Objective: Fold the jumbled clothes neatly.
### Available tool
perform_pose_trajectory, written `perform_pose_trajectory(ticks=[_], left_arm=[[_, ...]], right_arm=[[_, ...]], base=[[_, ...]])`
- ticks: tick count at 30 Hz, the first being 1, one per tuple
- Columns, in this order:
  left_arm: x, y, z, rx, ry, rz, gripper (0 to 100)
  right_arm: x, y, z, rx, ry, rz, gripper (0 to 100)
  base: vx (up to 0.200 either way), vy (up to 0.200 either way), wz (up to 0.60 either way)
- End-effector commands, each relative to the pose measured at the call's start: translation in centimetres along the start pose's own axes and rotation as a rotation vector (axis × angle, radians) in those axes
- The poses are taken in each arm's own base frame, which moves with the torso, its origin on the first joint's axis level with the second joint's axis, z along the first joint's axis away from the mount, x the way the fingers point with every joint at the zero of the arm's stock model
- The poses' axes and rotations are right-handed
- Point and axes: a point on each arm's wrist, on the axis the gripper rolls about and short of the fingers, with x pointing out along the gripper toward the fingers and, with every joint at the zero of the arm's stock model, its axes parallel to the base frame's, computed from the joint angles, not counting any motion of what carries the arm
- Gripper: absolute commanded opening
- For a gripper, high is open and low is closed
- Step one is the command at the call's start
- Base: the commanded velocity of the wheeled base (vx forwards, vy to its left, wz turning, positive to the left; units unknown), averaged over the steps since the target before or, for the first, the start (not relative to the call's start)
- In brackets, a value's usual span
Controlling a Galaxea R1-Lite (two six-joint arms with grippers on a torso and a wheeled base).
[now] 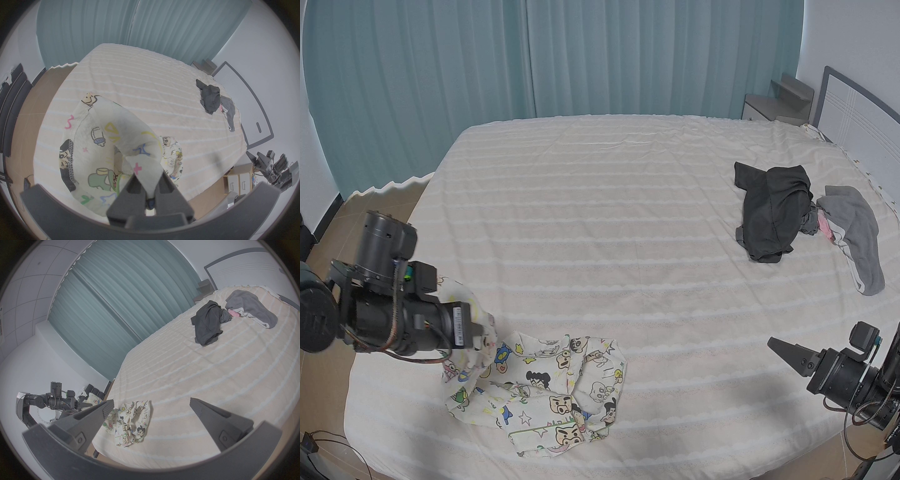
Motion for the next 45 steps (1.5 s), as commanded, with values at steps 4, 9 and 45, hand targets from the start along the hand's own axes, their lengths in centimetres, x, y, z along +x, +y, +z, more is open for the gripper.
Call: perform_pose_trajectory(ticks=[4, 9, 45], left_arm=[[4.5, -4.1, -2.3, 0.023, 0.06, -0.017, 0], [7.0, -5.4, -3.3, -0.012, 0.079, -0.01, 0], [4.7, -2.9, -3.4, -0.275, 0.003, -0.017, 100]], right_arm=[[-0.2, -0.3, -0.4, -0.002, 0.018, -0.012, 100], [-0.2, -0.3, -0.4, -0.002, 0.018, -0.012, 100], [-0.2, -0.3, -0.5, -0.003, 0.028, -0.014, 100]], base=[[0.0, 0.0, 0.0], [0.0, 0.0, 0.0], [0.0, 0.0, 0.0]])
